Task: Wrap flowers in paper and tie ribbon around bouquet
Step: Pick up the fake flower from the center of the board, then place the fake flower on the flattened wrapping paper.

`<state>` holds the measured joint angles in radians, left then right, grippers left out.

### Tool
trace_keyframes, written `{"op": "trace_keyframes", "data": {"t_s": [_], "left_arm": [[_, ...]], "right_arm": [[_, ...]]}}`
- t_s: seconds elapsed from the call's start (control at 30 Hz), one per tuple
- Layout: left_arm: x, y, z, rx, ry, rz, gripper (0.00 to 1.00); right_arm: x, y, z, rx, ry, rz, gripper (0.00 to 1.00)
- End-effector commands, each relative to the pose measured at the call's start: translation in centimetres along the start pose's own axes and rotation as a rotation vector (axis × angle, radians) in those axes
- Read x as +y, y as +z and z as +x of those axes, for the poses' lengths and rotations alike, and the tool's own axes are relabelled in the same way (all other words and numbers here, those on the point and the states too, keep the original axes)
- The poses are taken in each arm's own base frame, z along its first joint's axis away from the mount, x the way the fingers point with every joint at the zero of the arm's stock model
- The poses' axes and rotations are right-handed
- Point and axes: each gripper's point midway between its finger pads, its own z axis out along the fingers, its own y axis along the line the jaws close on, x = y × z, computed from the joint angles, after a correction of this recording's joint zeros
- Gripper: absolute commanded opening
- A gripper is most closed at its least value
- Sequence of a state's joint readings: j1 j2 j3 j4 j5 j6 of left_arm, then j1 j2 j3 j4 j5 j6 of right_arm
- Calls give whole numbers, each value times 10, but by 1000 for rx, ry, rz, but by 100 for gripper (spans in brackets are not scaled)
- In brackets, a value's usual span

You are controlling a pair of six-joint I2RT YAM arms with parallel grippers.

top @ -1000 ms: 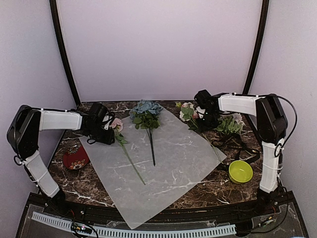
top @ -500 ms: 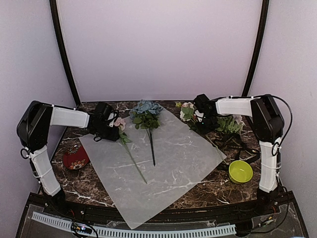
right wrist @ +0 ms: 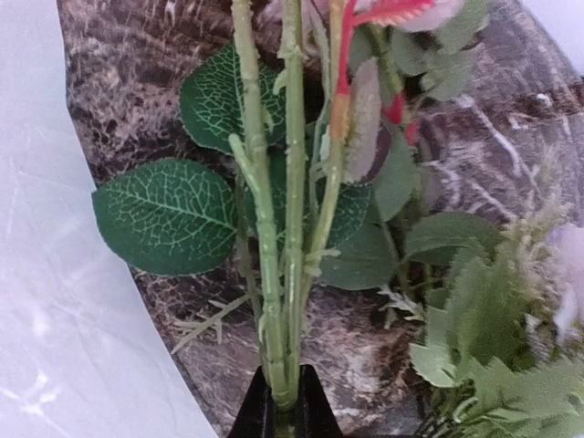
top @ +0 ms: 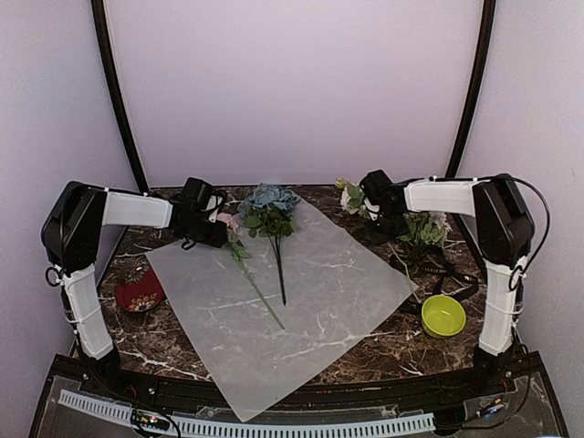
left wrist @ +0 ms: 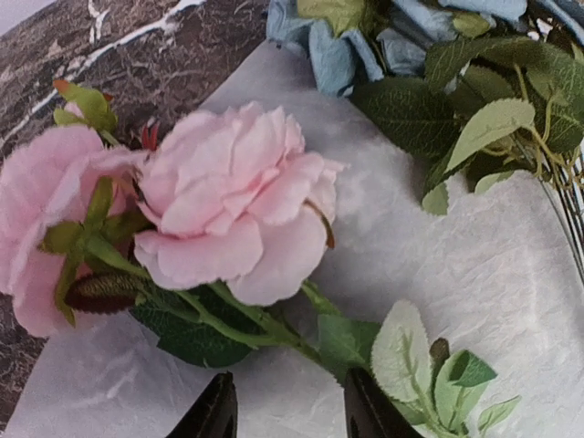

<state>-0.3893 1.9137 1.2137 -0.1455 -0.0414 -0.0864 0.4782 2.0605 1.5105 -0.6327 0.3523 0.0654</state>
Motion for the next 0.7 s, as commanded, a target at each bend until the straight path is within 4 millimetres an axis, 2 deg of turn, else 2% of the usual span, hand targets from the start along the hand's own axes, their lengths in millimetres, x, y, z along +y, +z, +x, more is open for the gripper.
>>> {"op": "trace_keyframes", "data": {"t_s": [0.0,0.17,0.2,0.23,0.27,0.37,0.47,0.57,0.67], "left_arm": [[-3,-17,-31,-82,34,0,42],[-6,-38,-43,-123,46,16,43],[-6,-43,-45,-132,51,15,43],[-7,-46,-45,-137,55,14,44],[-6,-49,-46,-140,58,9,44],[-4,-64,-53,-166,60,-9,45],[-6,-88,-64,-215,56,-1,45],[-11,-114,-73,-266,65,32,47],[-15,-136,-75,-295,84,55,49]], "right_arm": [[-35,-64,-37,-240,131,68,0],[-64,-129,-53,-507,254,91,0],[-66,-135,-53,-539,265,92,0],[-74,-156,-55,-596,292,93,0],[-78,-168,-55,-631,304,91,0],[-86,-194,-57,-672,311,77,0],[-88,-218,-64,-674,301,43,0],[-68,-246,-70,-732,259,-123,0],[-13,-283,-79,-827,197,-489,0]]}}
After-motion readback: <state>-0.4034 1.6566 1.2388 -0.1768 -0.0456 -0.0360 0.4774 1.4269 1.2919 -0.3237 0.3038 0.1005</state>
